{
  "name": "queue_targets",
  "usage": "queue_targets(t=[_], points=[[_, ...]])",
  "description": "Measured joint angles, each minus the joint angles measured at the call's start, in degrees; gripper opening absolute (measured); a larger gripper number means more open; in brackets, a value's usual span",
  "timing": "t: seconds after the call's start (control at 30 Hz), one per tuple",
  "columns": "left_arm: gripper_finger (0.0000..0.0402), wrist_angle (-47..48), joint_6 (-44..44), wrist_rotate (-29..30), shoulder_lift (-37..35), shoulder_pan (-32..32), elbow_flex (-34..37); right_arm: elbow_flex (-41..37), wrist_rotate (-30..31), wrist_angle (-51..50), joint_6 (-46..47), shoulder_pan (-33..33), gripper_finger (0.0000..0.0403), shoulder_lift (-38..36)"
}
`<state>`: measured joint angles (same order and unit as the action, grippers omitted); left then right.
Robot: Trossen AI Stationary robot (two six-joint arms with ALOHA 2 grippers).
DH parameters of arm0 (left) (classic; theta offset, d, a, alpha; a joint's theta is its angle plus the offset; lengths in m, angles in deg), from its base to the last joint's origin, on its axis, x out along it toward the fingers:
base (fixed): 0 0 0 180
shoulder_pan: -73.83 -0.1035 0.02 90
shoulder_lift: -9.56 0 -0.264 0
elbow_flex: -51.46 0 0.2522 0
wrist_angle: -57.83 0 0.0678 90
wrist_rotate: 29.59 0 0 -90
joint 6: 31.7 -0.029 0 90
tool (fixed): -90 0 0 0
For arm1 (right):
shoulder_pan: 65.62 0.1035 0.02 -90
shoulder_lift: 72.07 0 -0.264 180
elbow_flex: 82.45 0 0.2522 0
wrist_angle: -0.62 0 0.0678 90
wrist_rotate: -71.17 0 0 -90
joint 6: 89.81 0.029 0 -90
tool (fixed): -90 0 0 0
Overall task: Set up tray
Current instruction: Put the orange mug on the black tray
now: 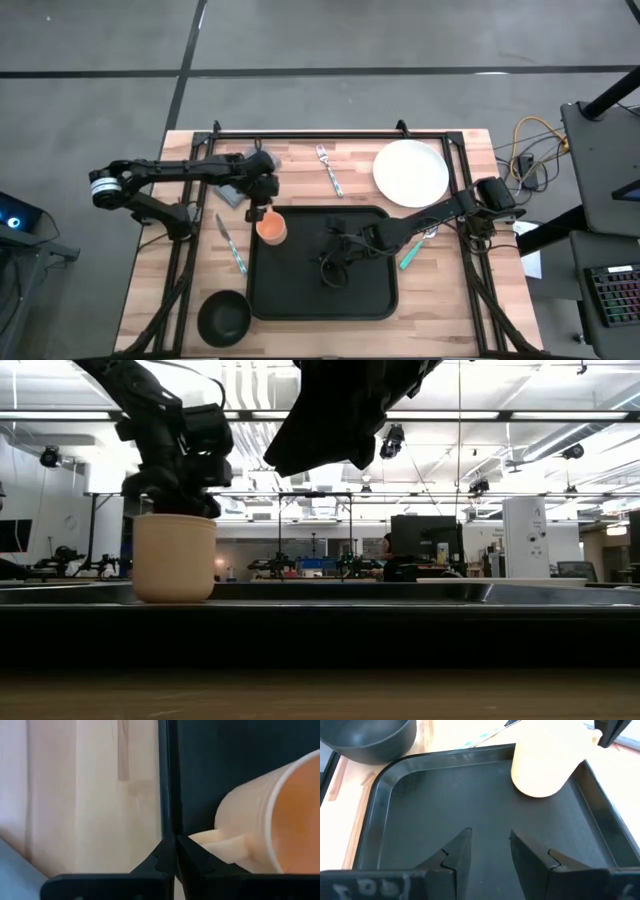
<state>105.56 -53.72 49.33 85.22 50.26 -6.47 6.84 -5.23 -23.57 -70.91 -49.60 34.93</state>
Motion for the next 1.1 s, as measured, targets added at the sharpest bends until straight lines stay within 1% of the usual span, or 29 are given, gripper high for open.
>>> queue_targets(t=[0.37,0.5,0.63,0.77,0.83,0.97,1.1], points=[[0.0000,3.67,8.48,0.44,-0.77,6.02,0.38,0.00,-0.10,0.04,-1.94,0.73,0.0121,0.00],[0.0000,4.87,12.81,2.57,-2.29,8.81,0.40,0.00,-0.11,0.03,-2.58,1.00,0.0117,0.00],[0.0000,5.63,16.75,3.05,-3.82,11.58,0.67,0.00,-0.11,0.02,-2.60,1.02,0.0116,0.00],[0.0000,5.67,21.53,2.82,-3.92,15.13,2.30,0.00,-0.09,0.05,-2.60,1.02,0.0118,0.00],[0.0000,5.33,23.50,3.26,-3.80,17.01,3.41,0.00,-0.09,0.07,-2.24,1.02,0.0117,0.00],[0.0000,5.38,27.75,4.29,-3.74,19.79,4.45,0.00,-0.86,0.87,1.41,1.09,0.0111,0.00],[0.0000,5.19,30.77,4.64,-3.83,22.62,4.00,-0.40,-1.89,1.84,1.19,2.28,0.0107,0.54]])
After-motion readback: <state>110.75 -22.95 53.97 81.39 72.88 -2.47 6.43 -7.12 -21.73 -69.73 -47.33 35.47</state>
